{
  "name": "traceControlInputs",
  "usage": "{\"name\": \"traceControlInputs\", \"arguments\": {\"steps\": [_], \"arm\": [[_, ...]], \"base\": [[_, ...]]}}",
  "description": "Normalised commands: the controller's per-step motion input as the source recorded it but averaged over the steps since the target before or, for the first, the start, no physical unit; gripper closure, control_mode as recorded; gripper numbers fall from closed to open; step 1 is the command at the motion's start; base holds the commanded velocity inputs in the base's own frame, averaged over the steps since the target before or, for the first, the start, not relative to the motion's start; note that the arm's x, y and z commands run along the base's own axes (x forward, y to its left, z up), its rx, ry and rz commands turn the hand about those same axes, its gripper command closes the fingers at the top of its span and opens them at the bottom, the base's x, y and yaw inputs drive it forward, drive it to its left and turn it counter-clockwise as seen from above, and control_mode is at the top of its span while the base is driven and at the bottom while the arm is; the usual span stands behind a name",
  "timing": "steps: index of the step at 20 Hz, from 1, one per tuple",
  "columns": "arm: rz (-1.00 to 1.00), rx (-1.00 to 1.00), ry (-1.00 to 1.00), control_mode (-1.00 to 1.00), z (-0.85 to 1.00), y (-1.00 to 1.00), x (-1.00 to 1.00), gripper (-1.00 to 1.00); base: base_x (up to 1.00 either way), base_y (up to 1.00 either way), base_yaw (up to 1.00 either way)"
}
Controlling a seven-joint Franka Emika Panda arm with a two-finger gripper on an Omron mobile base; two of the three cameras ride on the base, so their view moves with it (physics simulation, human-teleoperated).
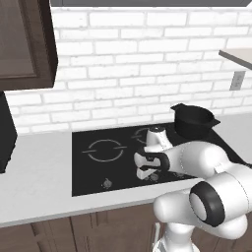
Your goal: Turn off the front center burner of the stove.
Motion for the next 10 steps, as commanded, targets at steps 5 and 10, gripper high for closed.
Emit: {"name": "traceControlInputs", "arguments": {"steps": [5,10], "arm": [[0.00,0.00,0.00,-1.00,0.00,0.00,0.03,-1.00],[0.00,0.00,-0.01,-1.00,0.00,0.00,0.03,1.00]], "base": [[0.00,0.00,0.00],[0.00,0.00,0.00]]}}
